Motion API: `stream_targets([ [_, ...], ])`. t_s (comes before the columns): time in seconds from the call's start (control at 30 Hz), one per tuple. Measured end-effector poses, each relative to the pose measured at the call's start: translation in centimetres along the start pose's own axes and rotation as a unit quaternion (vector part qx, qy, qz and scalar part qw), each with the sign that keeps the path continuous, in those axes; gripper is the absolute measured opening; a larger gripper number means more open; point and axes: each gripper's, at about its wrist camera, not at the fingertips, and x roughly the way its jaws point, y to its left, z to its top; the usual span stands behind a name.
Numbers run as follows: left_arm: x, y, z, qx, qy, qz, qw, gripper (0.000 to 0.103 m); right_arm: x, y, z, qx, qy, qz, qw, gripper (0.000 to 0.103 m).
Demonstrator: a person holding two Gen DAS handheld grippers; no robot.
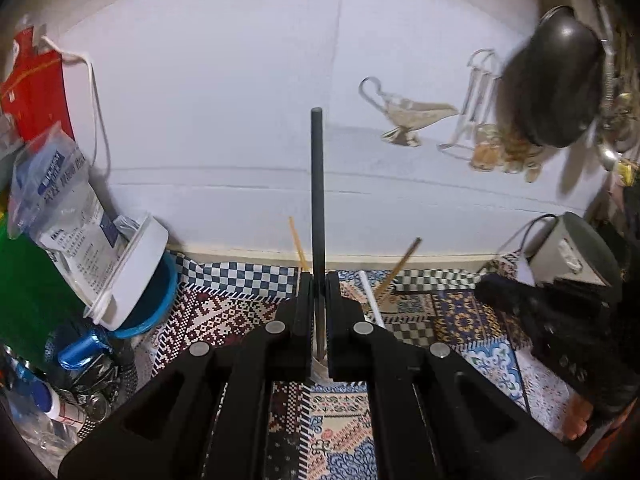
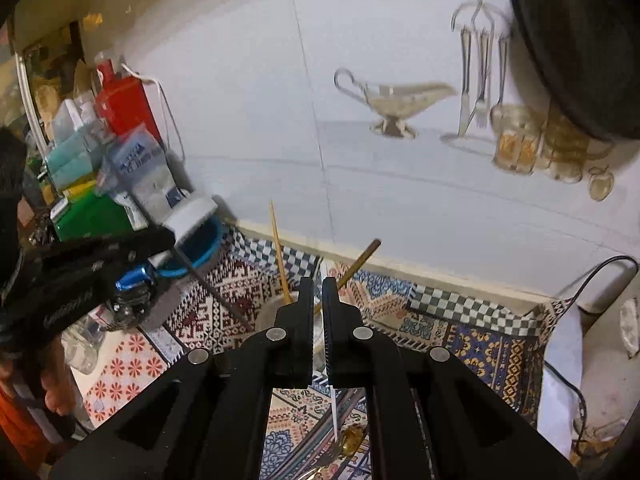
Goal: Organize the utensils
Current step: 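Lower the dark chopstick into the cup and open the left tool while the right tool releases the white stick, then move the left tool back toward the utensil pile while the right tool regrasps the white stick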
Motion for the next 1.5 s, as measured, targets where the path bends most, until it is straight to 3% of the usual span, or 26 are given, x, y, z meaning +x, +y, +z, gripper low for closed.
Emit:
stream_targets([
  [0.37,6.9,0.3,-1.6,-0.003,0.071,0.003,0.9974,0.003,3.1,-0.7,-0.5,-0.001,0.034,0.002,0.999,0.004],
  [0.7,9.0,-0.1,-2.7,0.003,0.106,0.005,0.9944,0.005,3.8,-1.2,-1.3,0.009,0.056,0.0,0.998,0.005],
  [0.8,9.1,-0.1,-2.9,0.007,0.109,0.007,0.994,0.017,4.0,-1.3,-1.5,0.012,0.061,0.0,0.998,0.008],
  [0.87,8.8,-0.2,-2.9,0.009,0.106,0.011,0.9943,0.03,4.0,-1.4,-1.6,0.015,0.064,0.0,0.998,0.015],
  [0.93,8.5,-0.3,-2.9,0.01,0.103,0.009,0.9946,0.037,3.8,-1.4,-1.7,0.016,0.062,-0.002,0.998,0.024],
  [1.03,7.8,-0.3,-2.9,0.011,0.099,0.006,0.995,0.046,3.5,-1.3,-1.7,0.011,0.061,-0.006,0.998,0.027],
  [1.2,6.6,-0.4,-2.9,0.016,0.091,0.01,0.9957,0.052,2.8,-1.0,-1.7,0.007,0.054,-0.011,0.998,0.036],
  [1.5,4.7,-0.3,-4.3,0.025,0.094,0.011,0.9952,0.058,2.4,-1.1,-2.8,0.014,0.068,-0.02,0.997,0.037],
])
